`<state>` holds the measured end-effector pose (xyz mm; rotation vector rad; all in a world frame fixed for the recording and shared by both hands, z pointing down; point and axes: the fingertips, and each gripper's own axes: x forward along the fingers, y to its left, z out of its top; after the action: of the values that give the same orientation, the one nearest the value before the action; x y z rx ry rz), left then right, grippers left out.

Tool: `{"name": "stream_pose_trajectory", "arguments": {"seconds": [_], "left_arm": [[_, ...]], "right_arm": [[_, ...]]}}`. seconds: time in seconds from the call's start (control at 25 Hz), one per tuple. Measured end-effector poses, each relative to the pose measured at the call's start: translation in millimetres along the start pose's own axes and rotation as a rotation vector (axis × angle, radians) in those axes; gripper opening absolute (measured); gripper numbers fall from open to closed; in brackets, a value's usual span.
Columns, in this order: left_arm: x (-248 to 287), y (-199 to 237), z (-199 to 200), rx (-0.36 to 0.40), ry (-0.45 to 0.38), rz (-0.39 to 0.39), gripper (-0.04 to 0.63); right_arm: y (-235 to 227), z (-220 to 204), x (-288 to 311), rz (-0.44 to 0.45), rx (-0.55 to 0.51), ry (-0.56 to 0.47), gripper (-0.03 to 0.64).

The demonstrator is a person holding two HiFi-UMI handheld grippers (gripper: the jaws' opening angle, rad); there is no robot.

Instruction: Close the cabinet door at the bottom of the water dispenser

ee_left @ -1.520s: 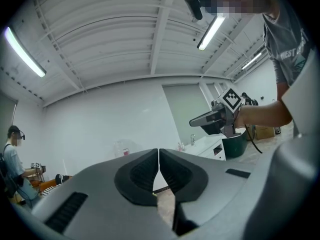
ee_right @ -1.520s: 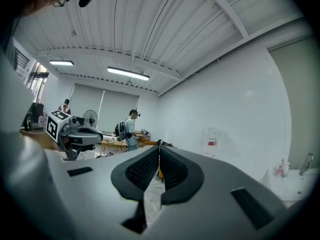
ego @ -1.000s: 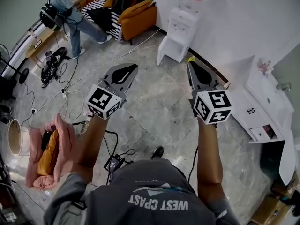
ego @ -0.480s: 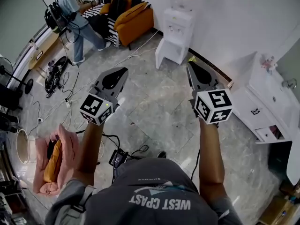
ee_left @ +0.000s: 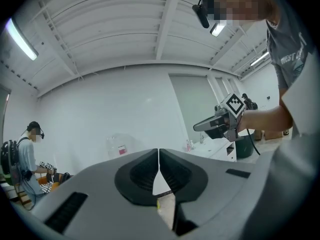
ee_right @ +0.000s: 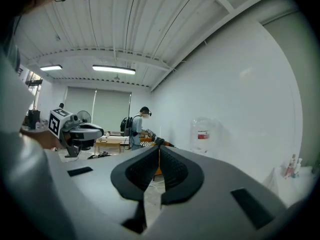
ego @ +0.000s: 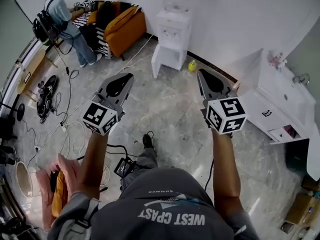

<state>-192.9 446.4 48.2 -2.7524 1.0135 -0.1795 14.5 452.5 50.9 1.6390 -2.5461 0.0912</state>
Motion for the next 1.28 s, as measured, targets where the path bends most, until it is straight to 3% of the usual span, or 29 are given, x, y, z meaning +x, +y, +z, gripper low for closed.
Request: {"name": "stream_pose_trajectory", "arguments": {"seconds": [0.52, 0.8, 1.28], "left_arm": [[90, 145, -31, -0.013, -0.038, -0.098, 0.022], [121, 189, -51, -0.026, -0.028, -0.165, 0.023], [144, 251, -74, -0.076, -0.066, -0.181, 0.023]], "right_arm": [[-45, 15, 129, -0.139, 0.001, 0.036, 0.029], [-60, 17, 178, -0.197, 0.01, 0.063, 0.029], [-59, 31, 248, -0.213, -0.04, 0.118, 0.029]]}}
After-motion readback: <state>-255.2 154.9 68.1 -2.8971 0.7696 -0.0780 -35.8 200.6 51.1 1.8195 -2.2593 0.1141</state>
